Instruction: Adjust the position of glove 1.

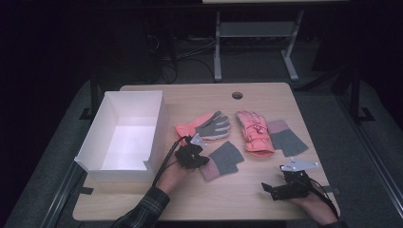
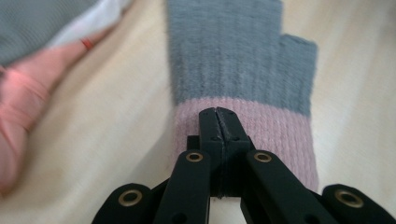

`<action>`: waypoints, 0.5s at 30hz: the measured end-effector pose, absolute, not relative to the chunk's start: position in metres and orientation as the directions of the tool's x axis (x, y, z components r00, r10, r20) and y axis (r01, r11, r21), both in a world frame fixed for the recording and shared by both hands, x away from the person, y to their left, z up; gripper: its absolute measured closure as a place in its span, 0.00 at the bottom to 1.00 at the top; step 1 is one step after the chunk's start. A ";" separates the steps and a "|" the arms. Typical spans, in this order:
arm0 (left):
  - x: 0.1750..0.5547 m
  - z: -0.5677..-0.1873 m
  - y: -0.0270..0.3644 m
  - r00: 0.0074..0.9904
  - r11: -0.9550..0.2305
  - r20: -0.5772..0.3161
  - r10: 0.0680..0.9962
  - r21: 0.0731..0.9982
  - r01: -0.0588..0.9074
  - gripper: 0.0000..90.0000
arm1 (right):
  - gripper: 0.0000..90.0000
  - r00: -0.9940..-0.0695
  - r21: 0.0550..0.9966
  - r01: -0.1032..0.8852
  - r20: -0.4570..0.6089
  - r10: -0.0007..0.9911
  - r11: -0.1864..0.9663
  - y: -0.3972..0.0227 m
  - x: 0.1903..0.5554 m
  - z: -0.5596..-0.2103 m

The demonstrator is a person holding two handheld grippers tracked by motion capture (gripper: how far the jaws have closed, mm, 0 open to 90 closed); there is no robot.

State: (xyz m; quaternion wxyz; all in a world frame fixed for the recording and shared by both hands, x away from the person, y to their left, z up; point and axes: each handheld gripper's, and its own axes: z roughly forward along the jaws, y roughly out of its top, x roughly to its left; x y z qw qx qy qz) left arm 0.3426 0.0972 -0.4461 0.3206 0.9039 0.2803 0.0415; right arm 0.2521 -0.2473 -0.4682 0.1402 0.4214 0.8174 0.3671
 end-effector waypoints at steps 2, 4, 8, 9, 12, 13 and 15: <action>0.336 -0.446 0.101 0.841 -0.633 -0.123 0.526 0.604 0.484 1.00 | 0.02 -0.604 0.718 0.586 0.078 0.793 0.376 -0.248 0.253 -0.468; 0.327 -0.447 0.104 0.841 -0.629 -0.141 0.522 0.603 0.491 1.00 | 0.02 -0.603 0.718 0.586 0.077 0.794 0.375 -0.248 0.252 -0.468; 0.314 -0.446 0.106 0.848 -0.630 -0.156 0.507 0.604 0.488 1.00 | 0.02 -0.605 0.718 0.584 0.075 0.793 0.378 -0.247 0.252 -0.468; 0.312 -0.445 0.106 0.857 -0.647 -0.145 0.495 0.597 0.474 1.00 | 0.02 -0.612 0.719 0.578 0.068 0.788 0.386 -0.246 0.252 -0.468; 0.313 -0.441 0.107 0.856 -0.640 -0.136 0.499 0.608 0.470 0.99 | 0.02 -0.609 0.716 0.584 0.074 0.790 0.383 -0.245 0.252 -0.469; 0.315 -0.438 0.109 0.846 -0.621 -0.131 0.516 0.624 0.475 1.00 | 0.02 -0.609 0.716 0.584 0.074 0.790 0.383 -0.246 0.252 -0.469; 0.320 -0.433 0.115 0.820 -0.597 -0.105 0.562 0.635 0.491 1.00 | 0.02 -0.607 0.716 0.586 0.076 0.791 0.380 -0.247 0.252 -0.469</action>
